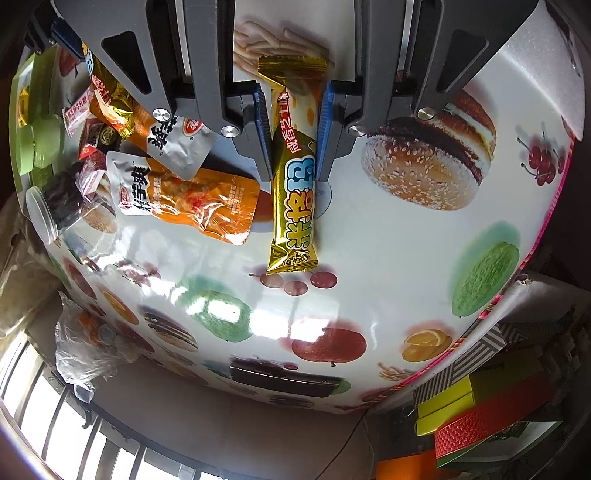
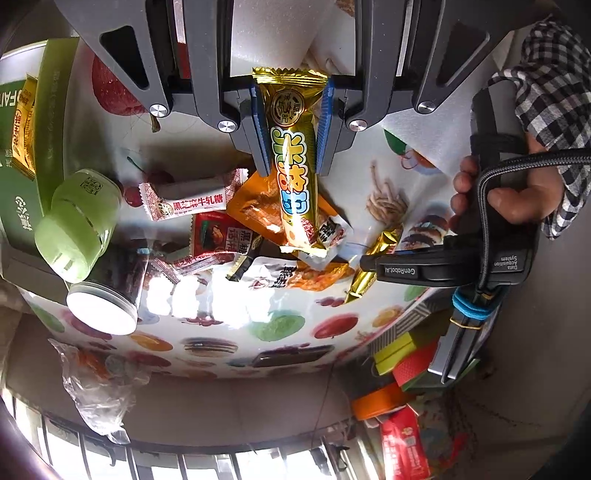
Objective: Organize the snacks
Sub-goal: 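Lift the wafer bar with the right gripper and carry it into the green box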
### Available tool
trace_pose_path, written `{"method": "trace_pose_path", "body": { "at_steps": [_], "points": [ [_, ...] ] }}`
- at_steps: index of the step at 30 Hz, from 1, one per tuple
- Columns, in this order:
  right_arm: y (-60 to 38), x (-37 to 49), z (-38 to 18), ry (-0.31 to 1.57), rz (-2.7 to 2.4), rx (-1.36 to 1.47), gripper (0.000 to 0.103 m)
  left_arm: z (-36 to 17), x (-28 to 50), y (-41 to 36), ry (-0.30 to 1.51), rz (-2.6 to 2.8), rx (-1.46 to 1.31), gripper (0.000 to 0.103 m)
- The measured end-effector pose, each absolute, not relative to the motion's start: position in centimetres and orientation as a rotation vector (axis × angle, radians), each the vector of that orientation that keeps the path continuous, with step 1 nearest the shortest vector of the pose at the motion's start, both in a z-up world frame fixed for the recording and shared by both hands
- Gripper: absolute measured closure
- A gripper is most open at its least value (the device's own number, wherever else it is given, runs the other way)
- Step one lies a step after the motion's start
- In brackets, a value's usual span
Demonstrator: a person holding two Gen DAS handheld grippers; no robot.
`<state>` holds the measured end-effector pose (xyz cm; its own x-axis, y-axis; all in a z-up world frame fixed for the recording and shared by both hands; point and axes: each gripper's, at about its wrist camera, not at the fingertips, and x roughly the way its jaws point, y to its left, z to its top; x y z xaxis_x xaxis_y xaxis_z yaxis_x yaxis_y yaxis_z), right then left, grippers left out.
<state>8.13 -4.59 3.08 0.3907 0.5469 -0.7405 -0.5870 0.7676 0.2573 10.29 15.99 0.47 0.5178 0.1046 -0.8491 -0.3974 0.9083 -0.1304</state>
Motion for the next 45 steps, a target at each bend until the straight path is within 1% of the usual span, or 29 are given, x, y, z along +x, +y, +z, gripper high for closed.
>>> {"method": "trace_pose_path", "body": {
  "at_steps": [15,26,45],
  "points": [
    [-5.1,6.6,4.2,0.869,0.691,-0.058,0.081,1.9,7.0,14.2,0.944,0.238,-0.329,0.079],
    [-6.9,5.3,5.6,0.817,0.645,-0.026,0.081,4.0,4.9,12.0,0.892,0.163,-0.310,0.079],
    [-13.2,3.8,8.9,0.700,0.503,0.044,0.081,7.6,4.6,5.0,0.825,-0.003,-0.222,0.079]
  ]
}}
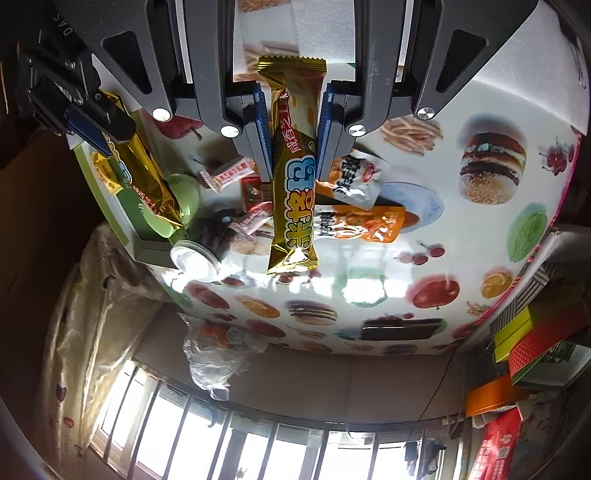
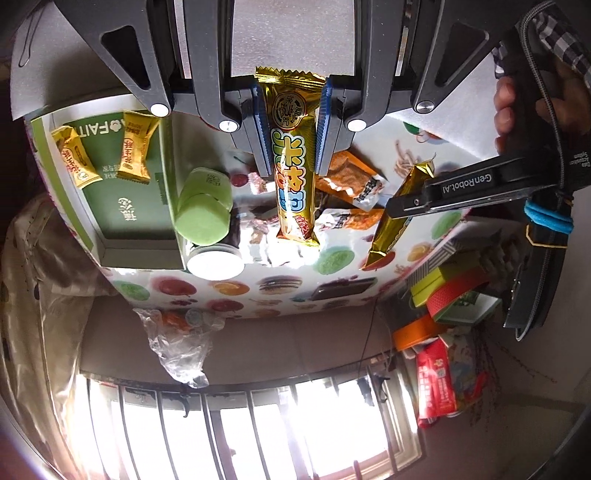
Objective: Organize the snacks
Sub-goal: 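Lift the wafer bar with the right gripper and carry it into the green box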
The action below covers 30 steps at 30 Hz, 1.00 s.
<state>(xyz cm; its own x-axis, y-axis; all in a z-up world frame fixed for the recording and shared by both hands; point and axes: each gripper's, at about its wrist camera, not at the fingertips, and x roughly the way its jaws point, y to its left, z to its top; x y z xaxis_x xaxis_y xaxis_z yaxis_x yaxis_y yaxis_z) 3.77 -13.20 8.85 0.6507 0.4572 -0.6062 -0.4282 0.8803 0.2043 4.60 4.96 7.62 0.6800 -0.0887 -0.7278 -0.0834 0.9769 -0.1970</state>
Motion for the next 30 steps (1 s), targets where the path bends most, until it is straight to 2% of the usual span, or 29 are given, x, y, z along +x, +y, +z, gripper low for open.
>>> {"method": "trace_pose_path", "body": {
  "at_steps": [15,30],
  "points": [
    [-20.4,4.0,10.3,0.646,0.331,0.116,0.081,9.5,6.4,-2.2,0.803,-0.154,-0.164,0.079],
    [-26.0,6.7,9.2,0.676,0.191,0.125,0.081,9.4,9.1,-8.8,0.841,-0.286,-0.150,0.079]
  ]
}}
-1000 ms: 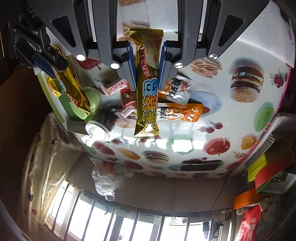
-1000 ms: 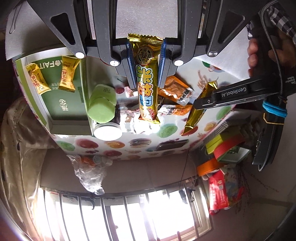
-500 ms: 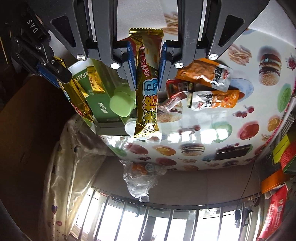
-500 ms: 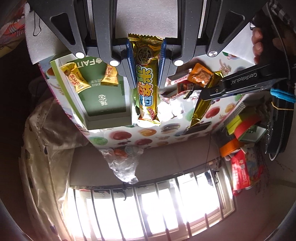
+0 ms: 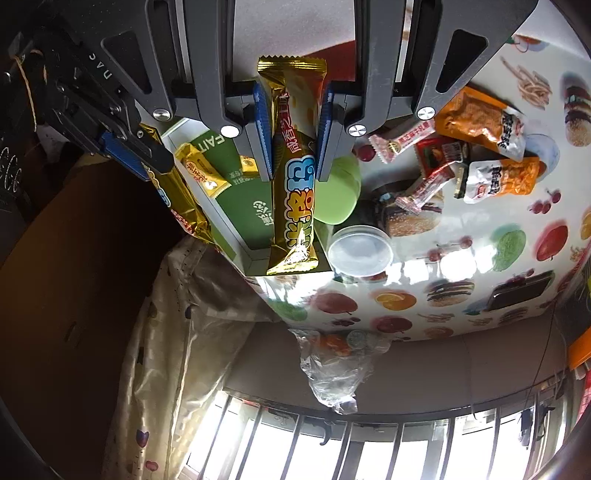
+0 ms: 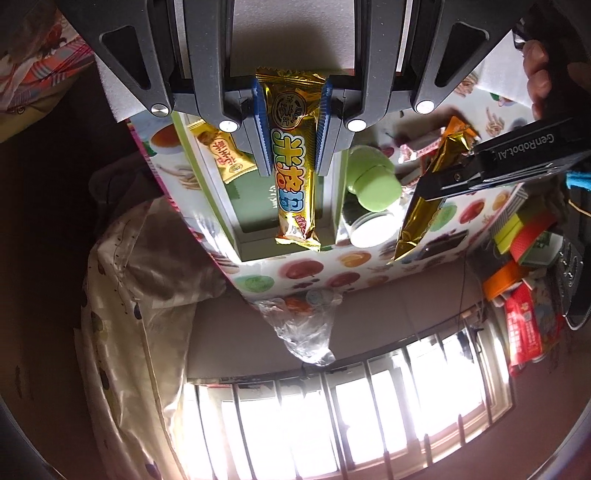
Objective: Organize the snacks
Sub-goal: 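Lift the wafer bar with the right gripper and carry it into the green box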
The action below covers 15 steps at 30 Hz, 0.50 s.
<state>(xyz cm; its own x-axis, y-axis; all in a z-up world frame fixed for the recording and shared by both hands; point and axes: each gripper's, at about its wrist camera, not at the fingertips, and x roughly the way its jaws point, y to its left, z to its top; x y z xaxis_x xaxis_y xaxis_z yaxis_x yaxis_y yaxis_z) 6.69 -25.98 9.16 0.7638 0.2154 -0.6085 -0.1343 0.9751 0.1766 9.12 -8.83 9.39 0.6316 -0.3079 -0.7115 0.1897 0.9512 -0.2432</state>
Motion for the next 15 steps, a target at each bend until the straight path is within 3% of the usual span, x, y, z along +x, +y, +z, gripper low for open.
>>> {"method": "trace_pose_path", "body": {
  "at_steps": [15],
  "points": [
    [-28.7,9.7,6.7,0.739,0.152,0.126,0.081,6.9,11.4,-13.6,0.914,-0.331,-0.118,0.079]
  ]
}}
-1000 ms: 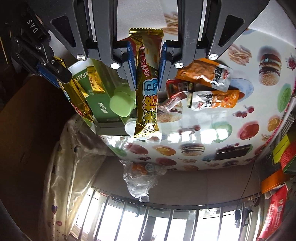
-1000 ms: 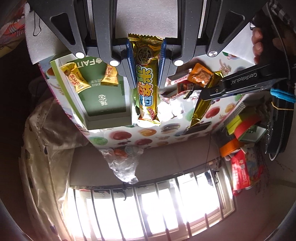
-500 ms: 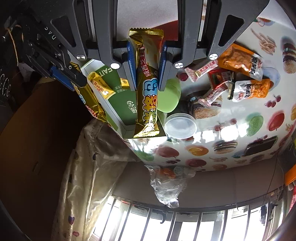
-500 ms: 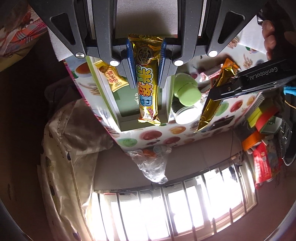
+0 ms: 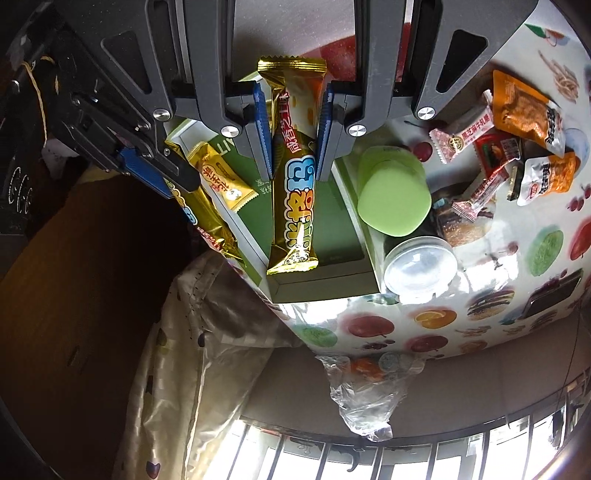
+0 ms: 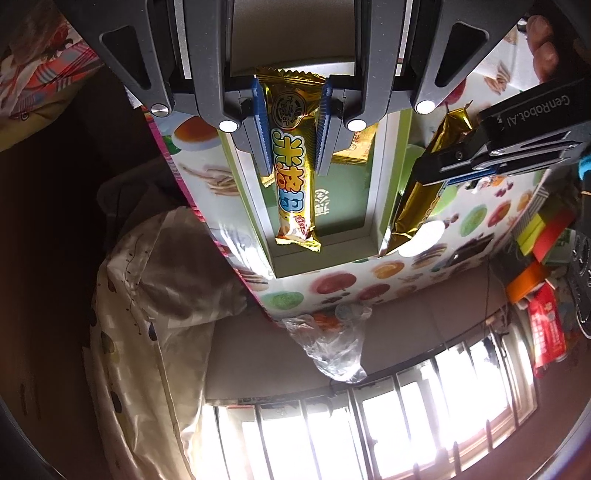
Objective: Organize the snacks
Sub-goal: 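Lift the wafer bar with the right gripper and carry it into the green box, then lower the wafer bar into the box and open the right gripper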
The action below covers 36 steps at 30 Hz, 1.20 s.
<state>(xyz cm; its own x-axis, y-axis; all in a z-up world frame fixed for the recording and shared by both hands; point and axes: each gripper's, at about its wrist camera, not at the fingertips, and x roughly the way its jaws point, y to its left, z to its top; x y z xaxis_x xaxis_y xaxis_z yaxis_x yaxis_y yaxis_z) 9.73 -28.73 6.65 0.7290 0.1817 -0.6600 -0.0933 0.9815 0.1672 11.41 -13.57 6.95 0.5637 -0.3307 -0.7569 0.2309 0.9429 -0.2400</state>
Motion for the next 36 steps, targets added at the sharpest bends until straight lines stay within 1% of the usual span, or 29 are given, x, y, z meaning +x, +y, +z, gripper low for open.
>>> {"method": "trace_pose_path", "body": {
  "at_steps": [14,27,31,33,34,35,36],
  "points": [
    [-29.5,11.2,4.4,0.798,0.156,0.114,0.081,4.4,12.0,-15.9,0.992,-0.335,-0.086,0.079],
    [-29.8,11.3,4.0,0.807,0.148,0.108,0.081,3.7,12.1,-16.2,1.007,-0.306,-0.059,0.079],
    [-29.5,11.2,4.1,0.806,0.147,0.101,0.077,3.7,12.0,-16.1,1.006,-0.305,-0.056,0.079],
    [-29.4,11.1,4.2,0.806,0.145,0.099,0.075,3.7,11.9,-15.9,1.005,-0.303,-0.060,0.077],
    [-29.4,11.1,4.3,0.806,0.144,0.098,0.074,3.8,11.9,-15.9,1.003,-0.301,-0.060,0.071],
    [-29.3,11.0,4.4,0.804,0.142,0.097,0.073,3.9,11.9,-15.8,1.000,-0.308,-0.065,0.068],
    [-29.3,10.9,4.5,0.801,0.144,0.100,0.072,4.0,11.8,-15.8,0.996,-0.311,-0.068,0.067]
  ]
}}
